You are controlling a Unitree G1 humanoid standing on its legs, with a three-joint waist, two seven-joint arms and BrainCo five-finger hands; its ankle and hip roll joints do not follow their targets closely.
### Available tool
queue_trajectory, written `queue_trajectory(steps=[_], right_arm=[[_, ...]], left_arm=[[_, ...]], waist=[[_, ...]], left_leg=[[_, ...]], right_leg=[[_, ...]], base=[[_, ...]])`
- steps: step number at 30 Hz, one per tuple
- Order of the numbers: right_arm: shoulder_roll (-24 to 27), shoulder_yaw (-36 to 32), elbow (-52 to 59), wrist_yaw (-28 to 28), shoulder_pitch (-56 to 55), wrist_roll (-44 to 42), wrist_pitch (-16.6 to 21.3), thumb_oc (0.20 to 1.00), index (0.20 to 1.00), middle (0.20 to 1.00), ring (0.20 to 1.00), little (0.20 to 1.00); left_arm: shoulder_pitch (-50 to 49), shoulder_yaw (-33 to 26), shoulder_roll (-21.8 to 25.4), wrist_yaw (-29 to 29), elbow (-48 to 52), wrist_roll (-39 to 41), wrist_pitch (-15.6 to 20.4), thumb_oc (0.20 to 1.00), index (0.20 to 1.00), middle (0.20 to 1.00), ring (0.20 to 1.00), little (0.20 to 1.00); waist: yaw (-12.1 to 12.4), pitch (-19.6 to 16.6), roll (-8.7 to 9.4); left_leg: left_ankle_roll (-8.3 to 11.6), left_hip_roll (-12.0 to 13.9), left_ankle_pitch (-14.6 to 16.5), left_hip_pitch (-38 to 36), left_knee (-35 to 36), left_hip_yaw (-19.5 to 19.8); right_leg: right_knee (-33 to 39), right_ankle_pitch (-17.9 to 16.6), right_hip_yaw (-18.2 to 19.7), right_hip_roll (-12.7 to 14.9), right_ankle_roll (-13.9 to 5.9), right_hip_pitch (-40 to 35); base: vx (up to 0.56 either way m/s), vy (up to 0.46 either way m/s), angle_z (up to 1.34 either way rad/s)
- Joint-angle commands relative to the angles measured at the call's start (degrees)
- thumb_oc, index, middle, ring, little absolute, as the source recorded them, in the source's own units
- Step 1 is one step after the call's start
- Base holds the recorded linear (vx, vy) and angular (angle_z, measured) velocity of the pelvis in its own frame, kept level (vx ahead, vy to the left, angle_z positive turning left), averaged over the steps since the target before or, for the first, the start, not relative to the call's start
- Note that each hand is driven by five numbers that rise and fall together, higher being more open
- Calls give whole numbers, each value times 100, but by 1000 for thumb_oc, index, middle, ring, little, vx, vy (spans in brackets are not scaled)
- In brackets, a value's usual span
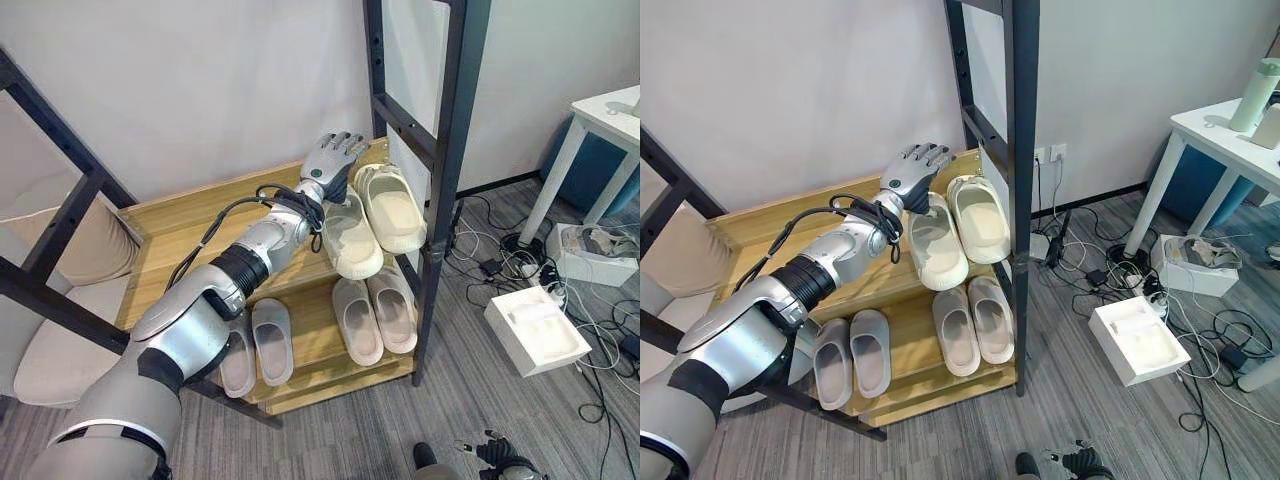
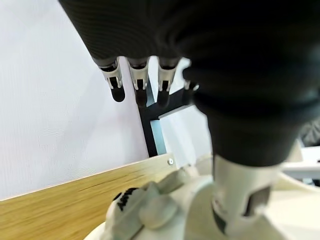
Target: Arrange the slippers neatly on the shoe rack.
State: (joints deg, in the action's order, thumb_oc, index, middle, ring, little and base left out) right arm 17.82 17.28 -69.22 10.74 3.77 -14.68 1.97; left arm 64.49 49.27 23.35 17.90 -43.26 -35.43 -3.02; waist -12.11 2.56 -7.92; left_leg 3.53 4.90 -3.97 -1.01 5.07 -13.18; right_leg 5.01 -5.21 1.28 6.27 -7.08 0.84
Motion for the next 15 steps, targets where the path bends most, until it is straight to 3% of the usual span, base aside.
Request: queue_trajectory(steps=[1, 5, 6, 7, 8, 12, 15], right_arm=[[-120, -35, -128, -50, 168, -112, 28, 1000, 1000, 1000, 1000, 1000], [-157, -141, -89, -78, 120, -124, 18, 1000, 1000, 1000, 1000, 1000], [-234, -229, -53, -119, 73, -101, -5, 1000, 1000, 1000, 1000, 1000], [-219, -209, -49, -120, 61, -99, -7, 1000, 1000, 1000, 1000, 1000], [-270, -283, -43, -150, 31, -50, -35, 1000, 1000, 1000, 1000, 1000], [-300, -388, -57, -202, 45, 24, -74, 1000, 1000, 1000, 1000, 1000], [-270, -447, -64, -203, 72, 25, -107, 1000, 1000, 1000, 1000, 1000]], left_arm=[[713, -477, 545, 71, -118, -68, -22, 1000, 1000, 1000, 1000, 1000], [374, -974, 826, 93, 882, 421, 219, 1000, 1000, 1000, 1000, 1000], [-268, -1603, 987, 91, 1678, 1340, 554, 1000, 1000, 1000, 1000, 1000], [-321, -1643, 1015, 66, 1735, 1352, 544, 1000, 1000, 1000, 1000, 1000], [-950, -2118, 1154, 27, 2378, 1951, 730, 1000, 1000, 1000, 1000, 1000], [-2168, -2776, 1021, -276, 3389, 3490, 1127, 1000, 1000, 1000, 1000, 1000], [-2794, -2935, 771, -537, 3680, 4706, 1286, 1000, 1000, 1000, 1000, 1000]], waist=[[90, 69, 267], [164, 72, 308], [228, 75, 346], [213, 66, 333], [260, 60, 349], [338, 55, 382], [368, 66, 393]], left_leg=[[214, 5, 280, -249, -7, 224], [206, 1, 280, -244, -7, 262], [202, 0, 279, -245, -7, 284], [202, 0, 283, -251, -7, 281], [203, 4, 287, -260, -7, 294], [204, 18, 296, -267, -7, 305], [207, 23, 293, -268, -7, 312]], right_leg=[[-1, 556, -378, -220, -45, -381], [-1, 555, -414, -211, -38, -390], [-1, 559, -436, -207, -21, -407], [-1, 562, -433, -208, -21, -412], [-1, 573, -451, -211, -4, -423], [-1, 582, -464, -214, 20, -429], [-1, 587, -478, -224, 33, -443]], base=[[0, 0, 0], [0, -3, 3], [1, -10, 12], [5, -2, 10], [5, 6, 5], [-3, 4, 6], [-4, 7, 8]])
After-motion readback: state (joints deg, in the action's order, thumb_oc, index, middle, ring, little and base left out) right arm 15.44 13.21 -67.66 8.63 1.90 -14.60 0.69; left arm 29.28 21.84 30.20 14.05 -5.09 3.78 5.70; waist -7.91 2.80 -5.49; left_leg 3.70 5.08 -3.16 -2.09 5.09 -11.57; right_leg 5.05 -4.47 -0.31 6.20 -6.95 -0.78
